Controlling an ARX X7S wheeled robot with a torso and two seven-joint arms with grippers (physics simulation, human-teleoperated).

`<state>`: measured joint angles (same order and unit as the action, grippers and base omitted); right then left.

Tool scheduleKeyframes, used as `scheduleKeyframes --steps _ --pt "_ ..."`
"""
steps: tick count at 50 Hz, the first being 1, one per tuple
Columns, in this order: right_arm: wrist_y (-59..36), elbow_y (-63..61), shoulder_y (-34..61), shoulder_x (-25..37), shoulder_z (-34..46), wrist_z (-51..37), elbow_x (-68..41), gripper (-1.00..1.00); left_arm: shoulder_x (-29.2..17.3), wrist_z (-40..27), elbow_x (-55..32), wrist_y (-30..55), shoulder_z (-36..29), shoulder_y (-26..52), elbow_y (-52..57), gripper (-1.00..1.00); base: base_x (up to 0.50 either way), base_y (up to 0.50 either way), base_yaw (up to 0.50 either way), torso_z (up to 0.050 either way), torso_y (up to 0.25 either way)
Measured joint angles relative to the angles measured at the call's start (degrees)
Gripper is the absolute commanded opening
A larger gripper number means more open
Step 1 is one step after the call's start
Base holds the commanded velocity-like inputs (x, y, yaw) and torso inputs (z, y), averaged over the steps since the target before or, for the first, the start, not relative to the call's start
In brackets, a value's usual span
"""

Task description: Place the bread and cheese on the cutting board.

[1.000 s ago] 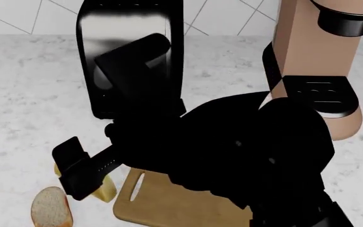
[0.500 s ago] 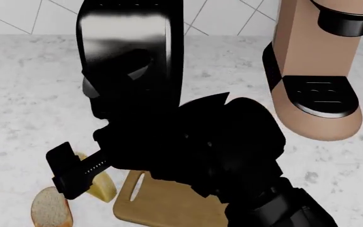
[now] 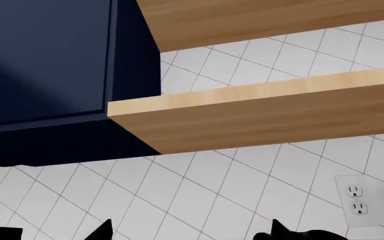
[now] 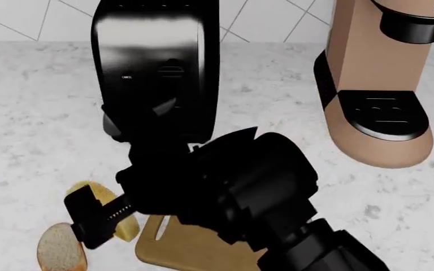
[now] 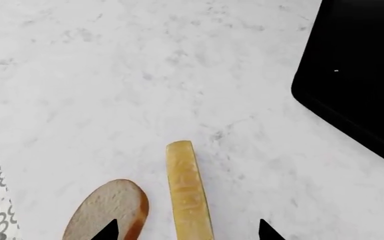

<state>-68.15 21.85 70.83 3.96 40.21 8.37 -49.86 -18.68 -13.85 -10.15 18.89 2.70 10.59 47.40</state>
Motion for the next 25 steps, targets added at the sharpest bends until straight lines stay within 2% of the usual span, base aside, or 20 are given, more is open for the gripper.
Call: scheduleKeyframes --steps 25 --pt "3.88 4.08 -1.05 -0.57 3.71 1.13 -0.14 1.0 -0.68 -0.72 -0.43 0.29 -0.62 -0.03 0.37 1.0 0.0 0.0 0.0 0.0 0.0"
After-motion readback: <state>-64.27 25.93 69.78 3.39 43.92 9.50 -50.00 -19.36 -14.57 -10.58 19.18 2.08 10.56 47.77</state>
